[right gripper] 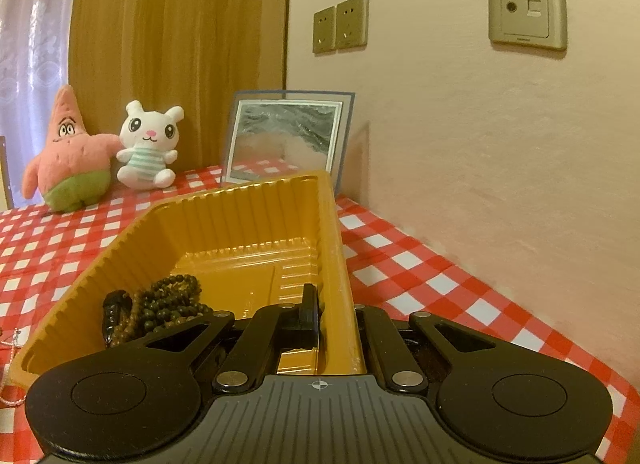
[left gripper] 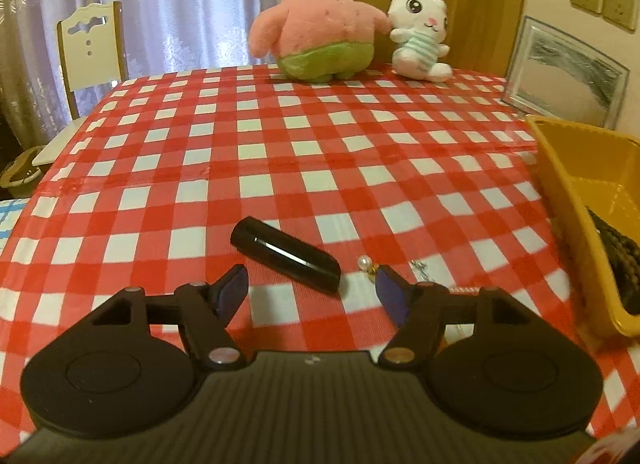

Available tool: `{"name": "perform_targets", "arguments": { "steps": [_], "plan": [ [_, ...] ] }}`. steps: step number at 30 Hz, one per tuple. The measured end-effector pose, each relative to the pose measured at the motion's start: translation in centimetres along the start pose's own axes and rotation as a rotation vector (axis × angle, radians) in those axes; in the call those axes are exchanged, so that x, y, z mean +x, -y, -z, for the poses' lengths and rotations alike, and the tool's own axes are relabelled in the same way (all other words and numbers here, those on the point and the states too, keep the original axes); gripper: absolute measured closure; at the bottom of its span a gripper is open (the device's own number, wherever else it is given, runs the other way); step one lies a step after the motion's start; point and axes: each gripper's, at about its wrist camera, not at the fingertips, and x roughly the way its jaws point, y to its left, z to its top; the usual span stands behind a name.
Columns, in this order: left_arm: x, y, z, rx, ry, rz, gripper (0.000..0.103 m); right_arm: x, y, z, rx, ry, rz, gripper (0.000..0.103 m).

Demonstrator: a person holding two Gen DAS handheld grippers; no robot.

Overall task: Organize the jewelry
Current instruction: 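Move the open left tool to the black cylindrical case and close on it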

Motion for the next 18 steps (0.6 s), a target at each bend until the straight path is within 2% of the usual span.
{"name": "perform_targets", "arguments": {
  "steps": [6, 10, 13, 18],
  "plan": [
    [1.2, -0.4, -0.2, 0.011, -0.004, -0.048, 0.036, 0.5, 0.2, 0.2, 0.004, -0.01, -0.015, 0.099],
    [0.9, -1.7, 0.0, 0.009, -0.011, -0.048, 0.042, 0.7, 0.4, 0.2, 0.008, -0.015, -0.024, 0.1],
    [0.4, -2.6, 0.1, 0.019, -0.011, -0.063, 0.051, 0.8, 0.6, 0.2, 0.014, -0.022, -0.033, 0.1],
    [0.2, -3.1, -0.2, 0.049, -0.005, -0.076, 0.054, 0.9, 0.8, 0.1, 0.016, -0.025, -0.04, 0.1]
  ]
}}
